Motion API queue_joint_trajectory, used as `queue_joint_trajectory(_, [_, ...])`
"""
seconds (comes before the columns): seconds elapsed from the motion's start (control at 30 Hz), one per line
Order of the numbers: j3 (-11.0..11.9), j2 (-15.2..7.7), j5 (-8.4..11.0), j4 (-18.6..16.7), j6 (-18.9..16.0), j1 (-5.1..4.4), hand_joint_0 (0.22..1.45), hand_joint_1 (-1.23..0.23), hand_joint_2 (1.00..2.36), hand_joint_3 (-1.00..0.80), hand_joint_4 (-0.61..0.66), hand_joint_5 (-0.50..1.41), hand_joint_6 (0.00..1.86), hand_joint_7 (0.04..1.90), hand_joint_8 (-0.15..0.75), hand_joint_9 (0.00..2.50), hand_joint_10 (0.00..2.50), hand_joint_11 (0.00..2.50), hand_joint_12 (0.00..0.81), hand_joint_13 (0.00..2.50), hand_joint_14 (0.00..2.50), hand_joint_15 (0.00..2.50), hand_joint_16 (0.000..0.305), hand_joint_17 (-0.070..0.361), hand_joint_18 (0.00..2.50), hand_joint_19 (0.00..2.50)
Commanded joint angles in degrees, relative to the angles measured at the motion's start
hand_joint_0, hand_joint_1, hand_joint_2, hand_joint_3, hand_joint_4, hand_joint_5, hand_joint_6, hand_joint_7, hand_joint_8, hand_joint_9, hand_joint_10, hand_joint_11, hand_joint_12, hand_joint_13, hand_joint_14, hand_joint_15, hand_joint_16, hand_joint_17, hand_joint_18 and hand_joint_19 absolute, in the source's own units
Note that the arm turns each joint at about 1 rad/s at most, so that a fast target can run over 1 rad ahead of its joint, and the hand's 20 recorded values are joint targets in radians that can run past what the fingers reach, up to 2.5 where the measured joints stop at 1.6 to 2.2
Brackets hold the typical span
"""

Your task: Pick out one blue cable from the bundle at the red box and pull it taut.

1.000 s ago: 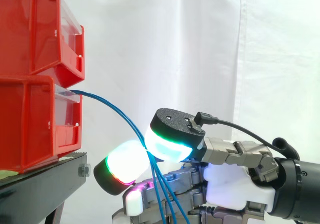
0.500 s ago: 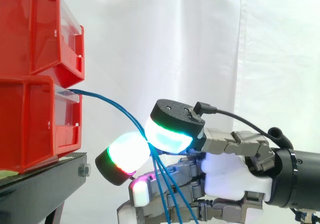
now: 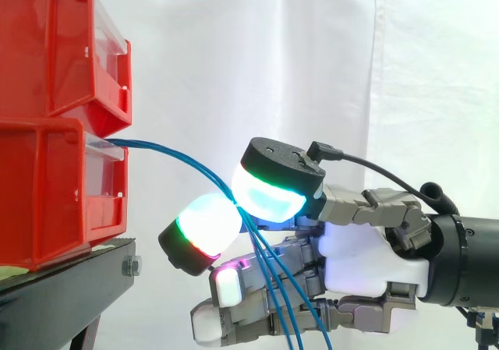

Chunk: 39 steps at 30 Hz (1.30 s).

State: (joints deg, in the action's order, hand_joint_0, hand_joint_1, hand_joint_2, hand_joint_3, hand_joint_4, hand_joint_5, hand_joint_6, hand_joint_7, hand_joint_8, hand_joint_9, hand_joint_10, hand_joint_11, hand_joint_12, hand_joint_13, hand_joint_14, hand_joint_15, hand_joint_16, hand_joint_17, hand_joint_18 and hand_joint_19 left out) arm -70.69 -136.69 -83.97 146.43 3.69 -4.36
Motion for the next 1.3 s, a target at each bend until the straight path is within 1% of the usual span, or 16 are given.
queue_joint_trajectory(0.0, [0.03,0.02,0.12,0.35,-0.35,0.05,0.62,-0.71,1.01,-0.39,-0.09,-0.18,0.94,0.75,0.213,0.9,0.02,0.66,0.192,0.74,0.02,0.52,0.008,0.019,0.22,0.42])
queue_joint_trajectory(0.13, [0.03,0.02,0.12,0.43,-0.44,0.05,0.61,-0.69,1.0,-0.45,-0.06,-0.18,0.94,0.74,0.216,0.92,0.02,0.67,0.188,0.74,0.02,0.52,0.008,0.019,0.22,0.42])
queue_joint_trajectory(0.33, [0.03,0.02,0.12,0.43,-0.53,0.05,0.59,-0.63,1.0,-0.5,-0.05,-0.17,0.92,0.76,0.214,0.93,0.02,0.67,0.186,0.74,0.02,0.52,0.009,0.02,0.22,0.44])
queue_joint_trajectory(0.5, [0.11,0.02,-0.23,0.52,-0.53,-0.04,0.58,-0.6,1.0,-0.49,-0.06,-0.17,0.92,0.78,0.219,0.96,0.02,0.67,0.183,0.74,0.02,0.52,0.008,0.019,0.21,0.45])
queue_joint_trajectory(0.67, [0.11,0.02,-0.31,0.52,-0.97,-0.04,0.58,-0.59,1.01,-0.4,-0.07,-0.15,0.92,0.8,0.219,0.97,0.02,0.68,0.175,0.72,0.02,0.51,0.008,0.017,0.18,0.46])
queue_joint_trajectory(0.8, [0.11,0.02,-0.31,0.52,-1.15,0.05,0.58,-0.64,1.02,-0.29,-0.08,-0.15,0.93,0.82,0.22,0.98,0.02,0.67,0.174,0.72,0.02,0.52,0.008,0.017,0.18,0.46])
queue_joint_trajectory(0.87, [0.03,0.02,-0.31,0.87,-1.15,-0.04,0.6,-0.7,1.02,-0.22,-0.09,-0.15,0.93,0.84,0.225,0.98,0.02,0.68,0.171,0.72,0.02,0.52,0.007,0.015,0.18,0.44])
queue_joint_trajectory(0.93, [0.11,0.02,-0.31,0.87,-1.15,0.05,0.6,-0.72,1.02,-0.2,-0.11,-0.15,0.94,0.86,0.224,0.98,0.02,0.68,0.166,0.72,0.02,0.51,0.006,0.014,0.19,0.44])
queue_joint_trajectory(1.03, [0.11,0.02,-0.31,1.14,-1.15,0.05,0.62,-0.75,1.02,-0.19,-0.15,-0.15,0.94,0.91,0.224,0.98,0.02,0.69,0.166,0.72,0.02,0.52,0.006,0.014,0.19,0.43])
queue_joint_trajectory(1.07, [0.11,0.02,-0.31,1.14,-1.15,0.05,0.62,-0.76,1.02,-0.18,-0.17,-0.15,0.94,0.9,0.22,0.97,0.02,0.69,0.163,0.72,0.02,0.51,0.006,0.013,0.19,0.43])
queue_joint_trajectory(1.2, [0.03,0.02,-0.31,1.31,-1.15,0.05,0.64,-0.78,1.02,-0.22,-0.19,-0.15,0.95,0.88,0.217,0.97,0.02,0.69,0.163,0.72,0.02,0.51,0.006,0.013,0.2,0.42])
queue_joint_trajectory(1.27, [0.03,0.02,-0.31,1.31,-1.15,0.05,0.67,-0.8,1.02,-0.28,-0.2,-0.15,0.95,0.91,0.21,0.97,0.02,0.69,0.16,0.73,0.02,0.52,0.006,0.013,0.22,0.42])
